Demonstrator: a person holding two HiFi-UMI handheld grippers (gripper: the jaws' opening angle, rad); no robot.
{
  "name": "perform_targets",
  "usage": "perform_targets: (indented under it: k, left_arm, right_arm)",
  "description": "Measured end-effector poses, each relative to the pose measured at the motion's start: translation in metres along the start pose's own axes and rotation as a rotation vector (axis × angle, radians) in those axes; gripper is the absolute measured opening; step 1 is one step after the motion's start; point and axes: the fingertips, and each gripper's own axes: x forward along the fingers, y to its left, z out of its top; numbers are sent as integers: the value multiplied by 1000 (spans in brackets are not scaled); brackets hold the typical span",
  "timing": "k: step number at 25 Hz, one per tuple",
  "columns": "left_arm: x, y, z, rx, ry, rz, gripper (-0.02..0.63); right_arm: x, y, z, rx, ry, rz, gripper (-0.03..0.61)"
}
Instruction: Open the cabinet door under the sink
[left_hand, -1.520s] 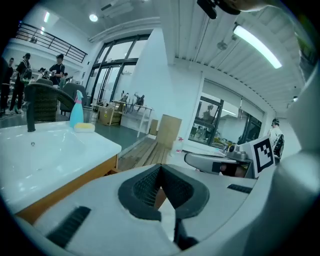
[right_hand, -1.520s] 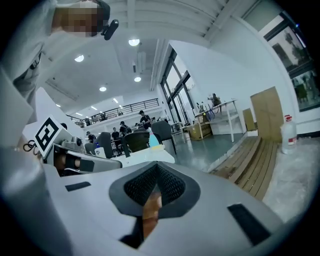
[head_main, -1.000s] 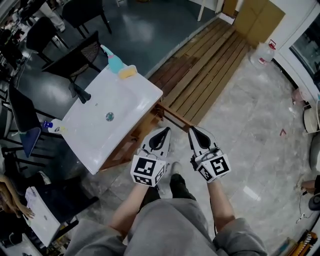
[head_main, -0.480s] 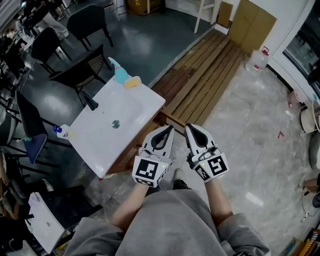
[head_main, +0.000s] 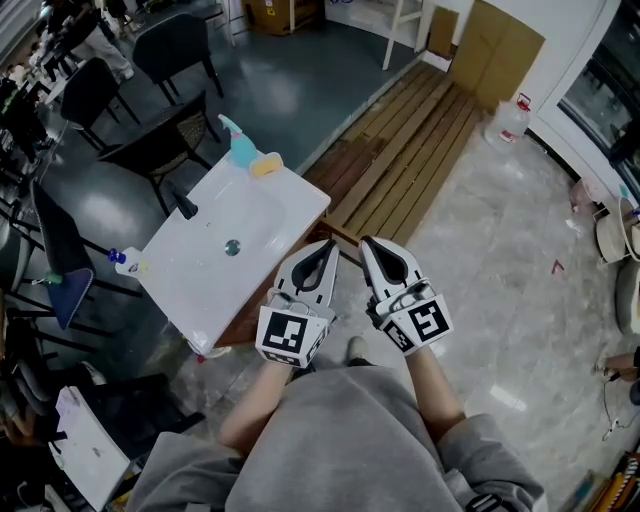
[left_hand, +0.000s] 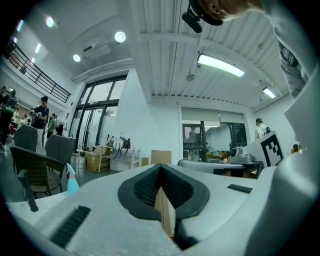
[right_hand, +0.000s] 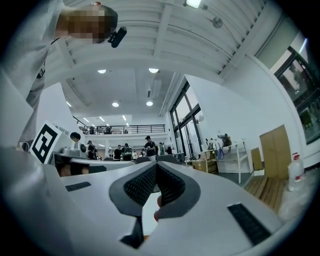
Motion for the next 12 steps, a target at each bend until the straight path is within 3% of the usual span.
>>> perform_targets:
  k: [12]
  left_arm:
    - [-3,10,3,-8,-14,31,6]
  right_arm:
    - [6,3,5,-11,-2,13,8]
